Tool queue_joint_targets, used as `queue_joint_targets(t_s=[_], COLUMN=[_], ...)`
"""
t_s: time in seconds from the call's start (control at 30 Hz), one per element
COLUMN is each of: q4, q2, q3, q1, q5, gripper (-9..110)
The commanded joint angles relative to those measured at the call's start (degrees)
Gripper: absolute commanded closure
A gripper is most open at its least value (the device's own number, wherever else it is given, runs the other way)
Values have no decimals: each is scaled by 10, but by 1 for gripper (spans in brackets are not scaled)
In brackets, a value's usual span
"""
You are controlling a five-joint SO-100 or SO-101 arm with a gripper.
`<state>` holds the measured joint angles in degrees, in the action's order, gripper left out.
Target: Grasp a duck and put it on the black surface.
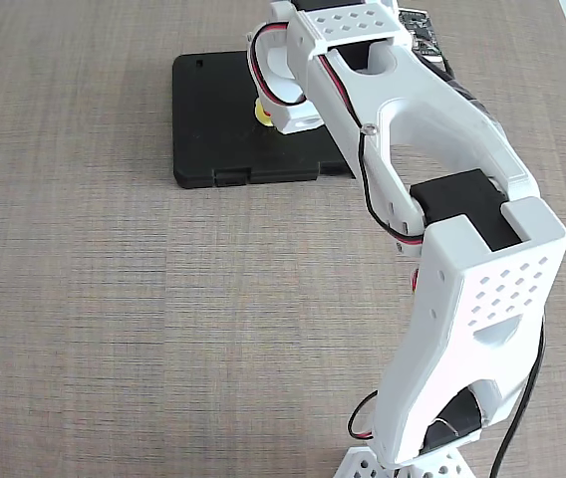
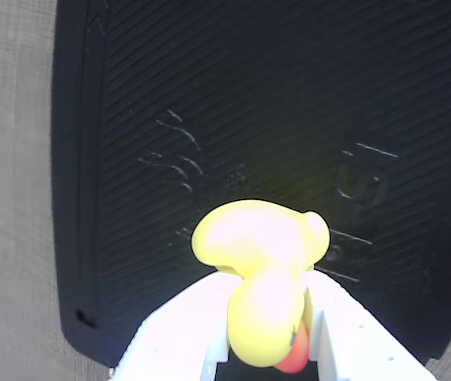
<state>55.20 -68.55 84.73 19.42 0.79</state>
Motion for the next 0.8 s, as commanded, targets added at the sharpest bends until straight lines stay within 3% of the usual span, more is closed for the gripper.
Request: queue_joint_targets(t_s=[0.0, 0.33, 0.77], q4=[-19, -21, -16], q2=[-5, -5, -64], q3=[-25, -25, -20], q1=[-4, -4, -19], q5=[0, -7, -1], gripper=[98, 98, 70])
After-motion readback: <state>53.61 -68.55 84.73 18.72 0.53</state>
